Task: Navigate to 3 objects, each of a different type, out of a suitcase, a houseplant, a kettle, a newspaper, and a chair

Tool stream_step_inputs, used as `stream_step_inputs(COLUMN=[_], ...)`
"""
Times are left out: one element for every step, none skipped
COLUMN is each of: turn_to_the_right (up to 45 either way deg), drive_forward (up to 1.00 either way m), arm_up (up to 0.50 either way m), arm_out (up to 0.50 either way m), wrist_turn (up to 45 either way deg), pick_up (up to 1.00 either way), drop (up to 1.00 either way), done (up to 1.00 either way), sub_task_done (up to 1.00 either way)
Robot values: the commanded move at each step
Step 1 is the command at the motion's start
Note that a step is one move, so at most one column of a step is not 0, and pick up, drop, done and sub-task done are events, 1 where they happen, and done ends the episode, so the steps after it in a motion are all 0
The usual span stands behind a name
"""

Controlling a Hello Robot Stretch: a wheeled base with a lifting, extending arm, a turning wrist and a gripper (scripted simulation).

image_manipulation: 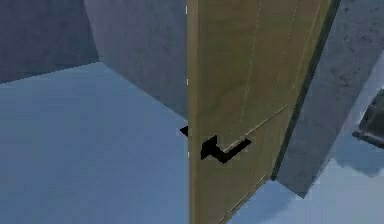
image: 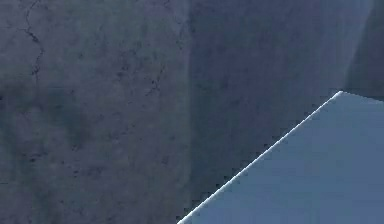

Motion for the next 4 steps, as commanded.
stream_step_inputs(turn_to_the_right=[45.0, 3.0, 0.0, 21.0], drive_forward=[0.00, 0.00, 0.65, 0.00], arm_up=[0.00, 0.00, 0.00, 0.00], arm_out=[0.00, 0.00, 0.00, 0.00], wrist_turn=[0.0, 0.0, 0.0, 0.0], pick_up=[0.00, 0.00, 0.00, 0.00], drop=[0.00, 0.00, 0.00, 0.00], done=[0.00, 0.00, 0.00, 0.00], sub_task_done=[0.00, 0.00, 0.00, 0.00])
